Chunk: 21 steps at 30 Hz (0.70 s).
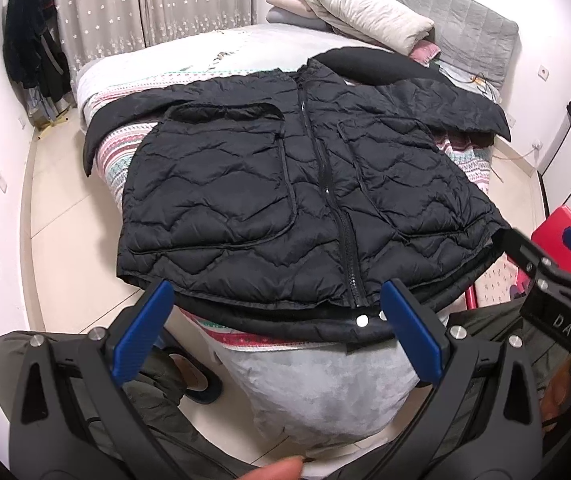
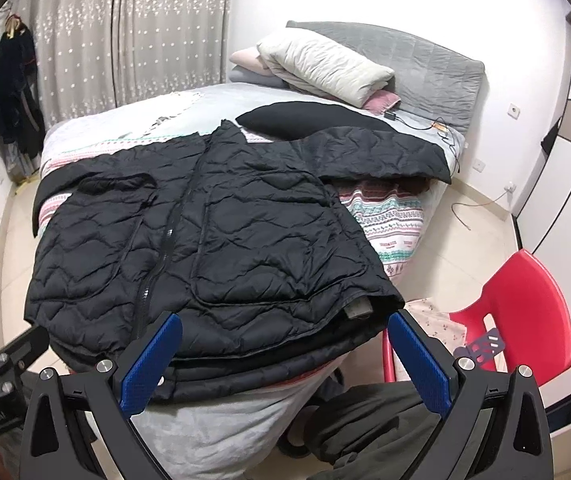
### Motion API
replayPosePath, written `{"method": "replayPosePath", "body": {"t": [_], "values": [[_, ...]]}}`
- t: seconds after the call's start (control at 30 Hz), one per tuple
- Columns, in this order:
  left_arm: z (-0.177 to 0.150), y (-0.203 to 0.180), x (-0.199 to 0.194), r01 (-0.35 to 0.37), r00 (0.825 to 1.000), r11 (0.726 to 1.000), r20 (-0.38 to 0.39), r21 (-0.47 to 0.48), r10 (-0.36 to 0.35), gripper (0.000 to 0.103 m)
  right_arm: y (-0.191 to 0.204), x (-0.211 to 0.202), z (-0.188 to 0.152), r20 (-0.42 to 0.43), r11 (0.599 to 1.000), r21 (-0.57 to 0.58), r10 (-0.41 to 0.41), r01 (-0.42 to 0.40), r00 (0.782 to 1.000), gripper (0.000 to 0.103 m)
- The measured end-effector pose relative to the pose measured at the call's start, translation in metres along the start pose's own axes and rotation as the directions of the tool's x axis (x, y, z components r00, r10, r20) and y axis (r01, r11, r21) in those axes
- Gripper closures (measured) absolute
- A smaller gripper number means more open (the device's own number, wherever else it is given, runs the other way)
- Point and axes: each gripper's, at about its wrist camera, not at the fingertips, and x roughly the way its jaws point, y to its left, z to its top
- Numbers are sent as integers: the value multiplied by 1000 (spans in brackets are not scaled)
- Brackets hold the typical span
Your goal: Fold large clothes
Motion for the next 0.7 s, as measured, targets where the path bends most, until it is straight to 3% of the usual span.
{"method": "replayPosePath", "body": {"t": [0.2, 0.37, 0.5, 0.7], "values": [[-1, -5, -1, -8, 1000, 1000, 13, 27, 7, 0, 1, 3, 0, 4, 999, 32, 26, -26, 1000, 0], [0, 0, 5, -12, 1000, 1000, -22, 8, 12, 0, 1, 6, -1, -27, 1000, 27, 8, -7, 1000, 0], [-1, -1, 5, -9, 1000, 1000, 12, 11, 9, 0, 0, 8, -2, -24, 1000, 27, 7, -6, 1000, 0], [-1, -2, 11, -26, 1000, 999, -2, 37, 26, 0, 1, 9, -2, -21, 1000, 16, -10, 10, 1000, 0]]}}
